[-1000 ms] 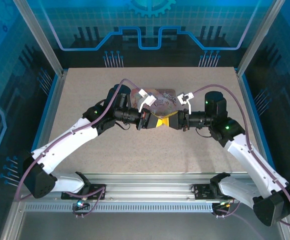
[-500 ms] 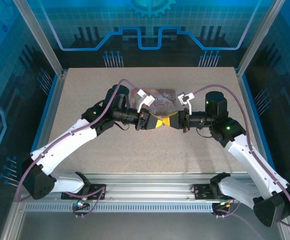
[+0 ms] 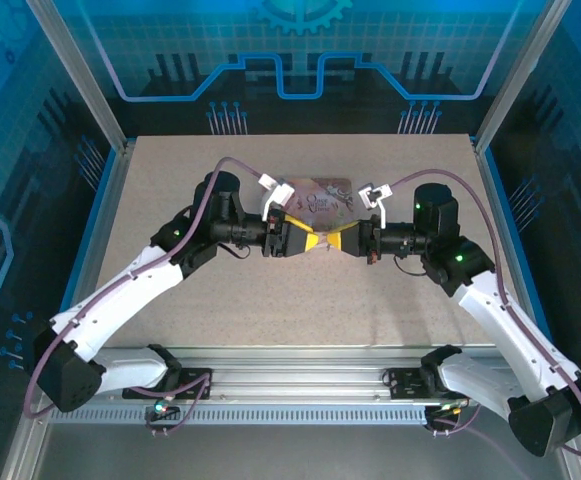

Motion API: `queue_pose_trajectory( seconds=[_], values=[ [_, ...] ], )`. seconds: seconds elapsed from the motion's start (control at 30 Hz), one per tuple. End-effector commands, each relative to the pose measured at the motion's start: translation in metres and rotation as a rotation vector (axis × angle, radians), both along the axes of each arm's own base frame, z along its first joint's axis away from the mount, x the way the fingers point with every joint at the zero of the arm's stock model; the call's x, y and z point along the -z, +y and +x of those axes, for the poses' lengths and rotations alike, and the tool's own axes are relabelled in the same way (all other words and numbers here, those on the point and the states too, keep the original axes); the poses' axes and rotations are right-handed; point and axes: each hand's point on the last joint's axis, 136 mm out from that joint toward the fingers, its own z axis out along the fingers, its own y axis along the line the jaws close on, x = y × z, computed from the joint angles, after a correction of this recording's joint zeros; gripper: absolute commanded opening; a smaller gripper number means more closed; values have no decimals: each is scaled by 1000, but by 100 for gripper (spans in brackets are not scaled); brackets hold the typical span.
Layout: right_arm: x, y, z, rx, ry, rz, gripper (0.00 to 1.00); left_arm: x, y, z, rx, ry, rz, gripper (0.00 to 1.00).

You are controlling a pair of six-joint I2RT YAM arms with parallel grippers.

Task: Unlock a padlock with a key

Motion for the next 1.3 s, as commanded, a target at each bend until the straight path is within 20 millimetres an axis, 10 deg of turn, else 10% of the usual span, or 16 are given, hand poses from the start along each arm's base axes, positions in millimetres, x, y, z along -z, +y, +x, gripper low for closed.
queue_pose_trajectory(
  seconds=[0.0, 0.7, 1.1, 1.27],
  values=[
    [-10, 1, -2, 13, -34, 37, 0, -7, -2, -1, 15, 3, -56, 53],
    [-17, 0, 6, 84, -61, 90, 0, -9, -15, -9, 66, 24, -95, 35],
    [-2, -3, 7, 97, -34, 62, 0, -10, -14, -6, 51, 8, -73, 0],
    [10, -13, 10, 150, -28, -4, 39, -1, -11, -5, 41, 9, 7, 0]
  ],
)
